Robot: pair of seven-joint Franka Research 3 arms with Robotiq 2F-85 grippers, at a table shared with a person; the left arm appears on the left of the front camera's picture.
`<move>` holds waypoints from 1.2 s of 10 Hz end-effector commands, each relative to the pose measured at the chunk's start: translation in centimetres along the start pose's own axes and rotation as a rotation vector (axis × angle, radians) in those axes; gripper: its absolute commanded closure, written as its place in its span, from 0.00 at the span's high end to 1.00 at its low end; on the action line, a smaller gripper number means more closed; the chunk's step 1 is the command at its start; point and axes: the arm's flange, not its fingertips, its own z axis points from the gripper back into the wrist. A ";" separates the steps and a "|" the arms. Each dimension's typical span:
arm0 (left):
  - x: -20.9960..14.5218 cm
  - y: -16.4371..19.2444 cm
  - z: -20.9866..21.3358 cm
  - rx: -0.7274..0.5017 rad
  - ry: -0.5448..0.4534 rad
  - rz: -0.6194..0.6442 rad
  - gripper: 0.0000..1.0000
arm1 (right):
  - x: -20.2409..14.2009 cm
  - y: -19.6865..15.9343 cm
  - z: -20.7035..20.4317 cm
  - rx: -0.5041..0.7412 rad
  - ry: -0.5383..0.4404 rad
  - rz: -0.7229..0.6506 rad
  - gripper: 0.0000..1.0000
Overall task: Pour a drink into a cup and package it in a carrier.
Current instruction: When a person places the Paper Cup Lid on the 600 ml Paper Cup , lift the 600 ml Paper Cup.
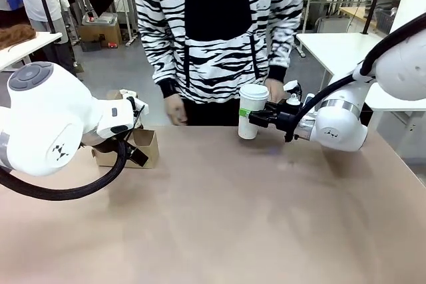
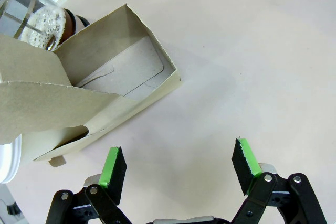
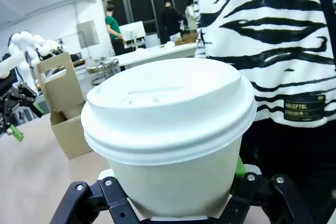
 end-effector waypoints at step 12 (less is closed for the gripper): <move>0.0 0.0 0.0 -0.002 -0.002 0.001 1.00 | 0.5 0.2 -0.4 0.002 -0.011 0.003 0.80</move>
